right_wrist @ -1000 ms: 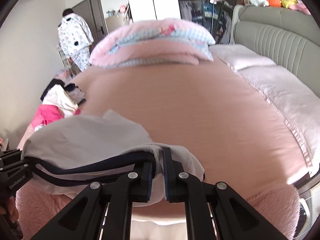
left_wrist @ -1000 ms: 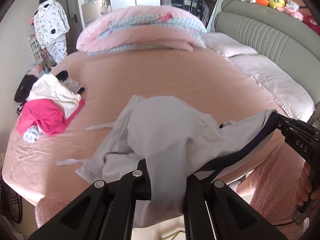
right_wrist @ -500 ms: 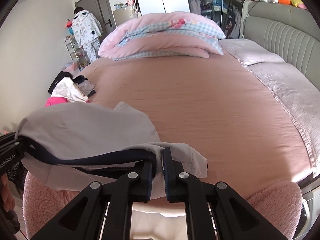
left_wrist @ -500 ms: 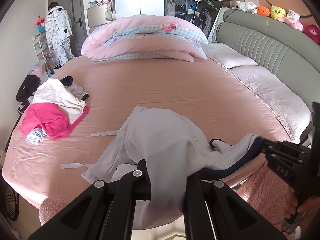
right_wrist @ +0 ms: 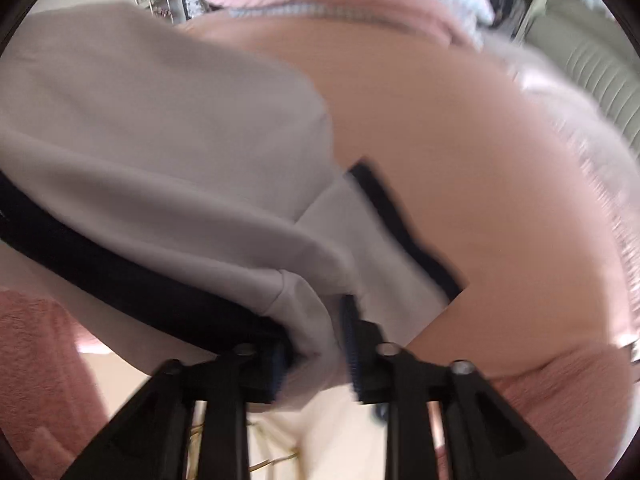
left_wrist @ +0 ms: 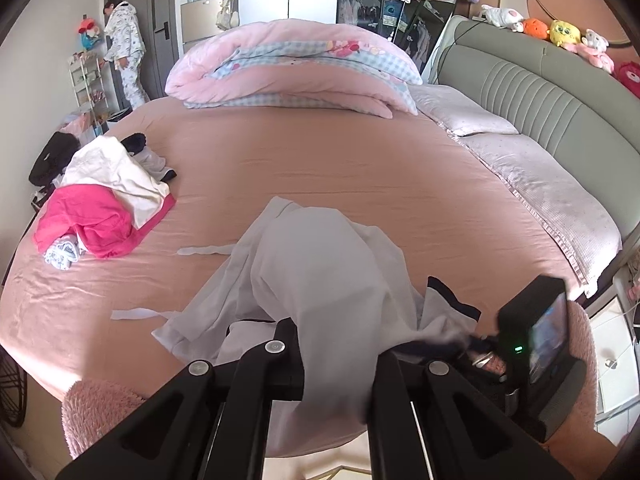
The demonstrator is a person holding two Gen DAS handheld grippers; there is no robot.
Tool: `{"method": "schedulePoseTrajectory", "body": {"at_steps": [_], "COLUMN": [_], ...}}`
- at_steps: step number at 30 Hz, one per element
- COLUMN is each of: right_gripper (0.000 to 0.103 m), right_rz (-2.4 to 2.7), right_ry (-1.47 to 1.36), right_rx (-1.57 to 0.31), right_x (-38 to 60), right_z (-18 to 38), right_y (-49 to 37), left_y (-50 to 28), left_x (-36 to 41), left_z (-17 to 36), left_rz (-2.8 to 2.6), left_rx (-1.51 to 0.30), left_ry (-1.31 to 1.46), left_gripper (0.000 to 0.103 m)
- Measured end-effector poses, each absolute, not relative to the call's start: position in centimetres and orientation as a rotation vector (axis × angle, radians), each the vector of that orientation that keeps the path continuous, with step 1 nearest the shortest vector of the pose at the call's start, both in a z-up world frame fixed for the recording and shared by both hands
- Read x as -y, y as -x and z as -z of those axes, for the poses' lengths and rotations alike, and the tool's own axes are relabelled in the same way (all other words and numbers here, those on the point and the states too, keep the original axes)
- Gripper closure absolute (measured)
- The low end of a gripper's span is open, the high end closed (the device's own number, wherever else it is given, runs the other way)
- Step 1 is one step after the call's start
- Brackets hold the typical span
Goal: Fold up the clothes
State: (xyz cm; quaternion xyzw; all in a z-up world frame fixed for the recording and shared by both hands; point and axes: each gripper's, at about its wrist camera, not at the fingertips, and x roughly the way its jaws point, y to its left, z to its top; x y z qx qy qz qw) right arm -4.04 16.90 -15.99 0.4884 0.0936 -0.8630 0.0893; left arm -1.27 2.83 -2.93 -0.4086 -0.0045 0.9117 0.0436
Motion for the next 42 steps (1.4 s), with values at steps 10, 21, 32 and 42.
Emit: {"method": "schedulePoseTrajectory", "body": {"at_steps": [10, 21, 32, 42], "right_gripper": [0.099, 0.1, 0.1, 0.1], "right_rz": [2.788, 2.817, 2.946, 2.674], "right_ry": [-1.227, -1.079, -0.144, -1.147], "right_rx": [-0.087, -0.146, 0.051, 0.119], "right_x": [-22.4, -21.7, -22.7, -21.3], "right_z": [9.2, 4.6, -24.1, 1.9], "right_y": [2.2, 11.1, 8.2, 8.4], "left_y": [1.9, 13.1, 10.8, 13.6], "left_x": [-2.3, -0.2, -1.5, -3.3], "left_z": [9.0, 2.8, -25.6, 5.5], "left_rz": [-2.662, -2.716, -2.967, -2.568], "left_rx": [-0.015, 0.039, -0.349, -0.346], "left_ry": [1.474, 1.337, 0.368, 1.401], "left_gripper": [0.099, 0.1, 0.098, 0.098]}}
